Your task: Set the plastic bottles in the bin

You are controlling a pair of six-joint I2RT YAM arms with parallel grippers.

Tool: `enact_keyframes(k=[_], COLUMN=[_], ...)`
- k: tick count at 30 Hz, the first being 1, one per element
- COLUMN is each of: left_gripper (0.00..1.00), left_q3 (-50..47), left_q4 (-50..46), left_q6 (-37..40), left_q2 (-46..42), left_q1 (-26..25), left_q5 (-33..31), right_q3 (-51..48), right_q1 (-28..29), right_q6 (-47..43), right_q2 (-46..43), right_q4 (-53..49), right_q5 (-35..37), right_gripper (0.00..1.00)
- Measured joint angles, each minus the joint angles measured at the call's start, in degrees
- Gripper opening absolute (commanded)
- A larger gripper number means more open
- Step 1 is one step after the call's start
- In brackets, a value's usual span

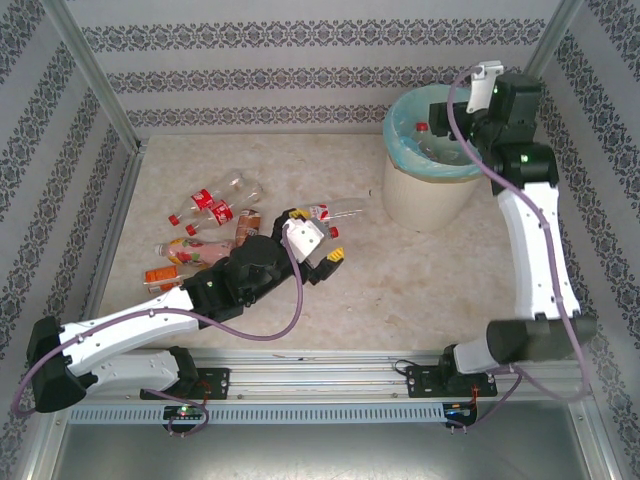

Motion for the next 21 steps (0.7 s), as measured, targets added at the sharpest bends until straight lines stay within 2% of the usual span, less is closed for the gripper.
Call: enact_keyframes(k=[4, 6, 8, 10, 14, 18, 21], left_gripper=[0.89, 0.89, 0.89, 0.88, 0.89, 0.90, 0.90], left_q3=[4.28, 7.02, 9.68, 13.25, 17.42, 17.86, 19.80], left_q4=[-5.20, -9.92, -15.17, -22.21, -31.91, -38.10, -41.20], left_q6=[-0.79, -2.78, -5.73, -9.97, -14.45, -15.37, -15.54], left_q2=[4.11, 6.38, 8.57, 12.00, 20.48, 27.82, 32.92], left_q1=[0.52, 1.84, 5.07, 11.04, 20.09, 21.09, 21.86], left_q5=[-9.20, -10.73, -9.75, -5.88, 0.50, 4.87, 5.86], right_q3=[-13.42, -20.94, -27.34, -32.83, -38.51, -39.71, -39.93], right_q1=[7.15, 10.97, 14.43, 17.44, 20.26, 20.90, 21.27], right_q6=[1.88, 3.02, 4.28, 5.88, 8.28, 9.75, 10.08], right_q2=[-10.67, -15.32, -18.60, -20.83, -22.58, -24.24, -26.97], right_q4=[5.49, 8.37, 10.45, 12.11, 12.83, 12.39, 12.22], right_q5=[-0.35, -0.42, -0.46, -0.42, -0.39, -0.35, -0.04], right_gripper=[0.85, 0.85, 0.85, 0.85, 0.85, 0.85, 0.85])
